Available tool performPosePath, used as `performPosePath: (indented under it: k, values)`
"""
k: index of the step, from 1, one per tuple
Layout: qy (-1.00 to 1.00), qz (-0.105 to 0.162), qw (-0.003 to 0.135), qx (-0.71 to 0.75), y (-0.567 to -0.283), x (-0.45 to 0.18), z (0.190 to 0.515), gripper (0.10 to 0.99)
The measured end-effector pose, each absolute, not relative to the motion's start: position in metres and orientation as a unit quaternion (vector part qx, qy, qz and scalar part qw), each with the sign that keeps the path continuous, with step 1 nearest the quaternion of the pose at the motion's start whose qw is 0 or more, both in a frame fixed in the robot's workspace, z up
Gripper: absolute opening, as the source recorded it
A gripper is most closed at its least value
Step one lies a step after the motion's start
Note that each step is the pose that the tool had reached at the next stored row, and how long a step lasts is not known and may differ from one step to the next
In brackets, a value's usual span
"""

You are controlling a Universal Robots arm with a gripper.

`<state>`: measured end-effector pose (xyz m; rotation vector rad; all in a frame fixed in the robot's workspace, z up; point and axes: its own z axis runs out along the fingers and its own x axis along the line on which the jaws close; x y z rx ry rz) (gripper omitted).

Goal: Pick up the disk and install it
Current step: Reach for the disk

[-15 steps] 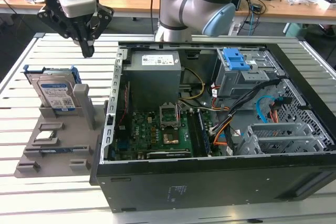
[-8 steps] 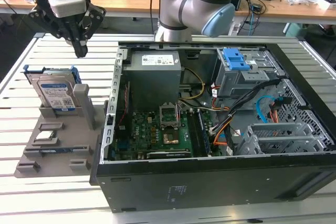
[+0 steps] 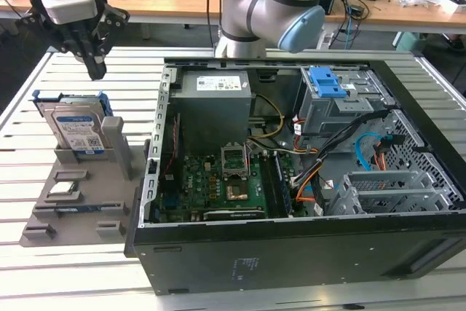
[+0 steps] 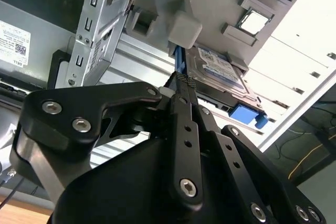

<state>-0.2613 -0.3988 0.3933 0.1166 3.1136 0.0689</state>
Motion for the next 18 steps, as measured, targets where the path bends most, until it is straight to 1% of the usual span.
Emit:
performPosePath:
  k: [18]
  values:
    - [0.999, 0.022, 0.013, 0.037, -0.399, -0.303, 0.393, 0.106]
